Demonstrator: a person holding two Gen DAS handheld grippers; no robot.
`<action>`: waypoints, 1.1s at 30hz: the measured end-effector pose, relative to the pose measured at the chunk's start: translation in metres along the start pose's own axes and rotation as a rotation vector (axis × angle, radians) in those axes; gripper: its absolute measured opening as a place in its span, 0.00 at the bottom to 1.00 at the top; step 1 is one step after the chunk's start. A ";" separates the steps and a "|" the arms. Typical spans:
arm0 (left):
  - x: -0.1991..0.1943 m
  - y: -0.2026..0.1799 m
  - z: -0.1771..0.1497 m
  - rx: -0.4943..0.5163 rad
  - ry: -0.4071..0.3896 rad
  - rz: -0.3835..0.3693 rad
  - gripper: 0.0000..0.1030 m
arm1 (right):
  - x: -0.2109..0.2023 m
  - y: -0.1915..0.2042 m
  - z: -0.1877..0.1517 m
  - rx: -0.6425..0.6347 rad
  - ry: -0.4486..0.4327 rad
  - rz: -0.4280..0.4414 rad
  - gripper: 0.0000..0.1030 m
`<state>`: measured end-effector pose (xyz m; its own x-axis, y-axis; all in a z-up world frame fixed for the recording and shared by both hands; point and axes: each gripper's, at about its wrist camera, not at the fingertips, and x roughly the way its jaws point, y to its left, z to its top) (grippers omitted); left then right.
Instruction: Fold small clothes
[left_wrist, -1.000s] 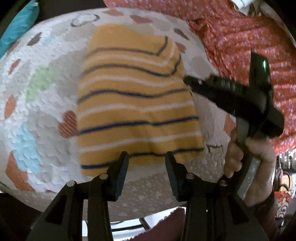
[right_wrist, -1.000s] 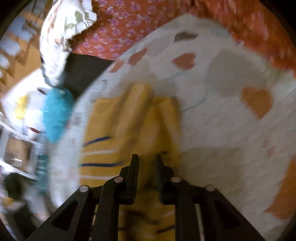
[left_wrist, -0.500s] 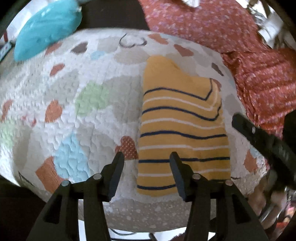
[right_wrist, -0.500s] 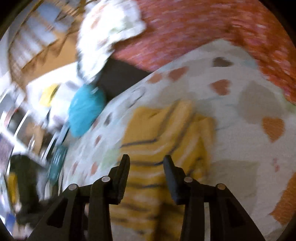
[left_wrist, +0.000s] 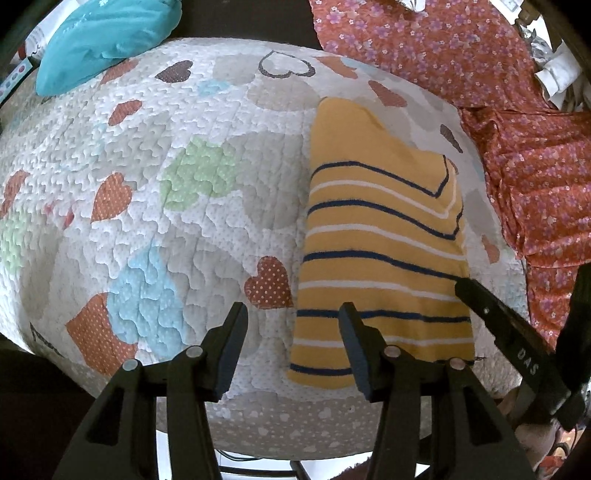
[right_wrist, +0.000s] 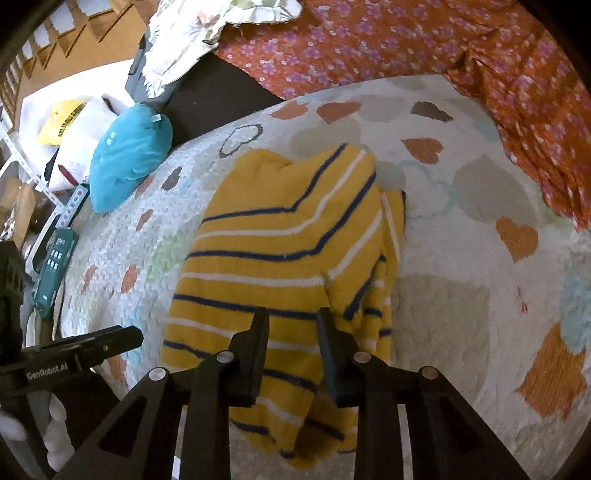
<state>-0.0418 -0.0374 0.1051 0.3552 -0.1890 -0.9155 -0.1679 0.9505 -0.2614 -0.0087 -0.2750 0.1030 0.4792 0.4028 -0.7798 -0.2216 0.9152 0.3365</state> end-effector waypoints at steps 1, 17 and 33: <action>0.001 0.000 0.000 -0.004 0.002 -0.001 0.49 | -0.001 0.001 -0.003 0.004 -0.003 -0.002 0.28; 0.003 -0.002 -0.007 -0.016 0.014 -0.008 0.49 | 0.007 -0.014 -0.013 0.130 -0.017 0.093 0.05; 0.045 -0.040 0.020 0.062 0.088 -0.042 0.50 | 0.015 -0.047 -0.025 0.123 0.075 -0.104 0.07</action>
<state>-0.0010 -0.0794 0.0807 0.2785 -0.2474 -0.9280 -0.0968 0.9541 -0.2834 -0.0119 -0.3118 0.0625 0.4281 0.3083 -0.8495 -0.0667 0.9482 0.3105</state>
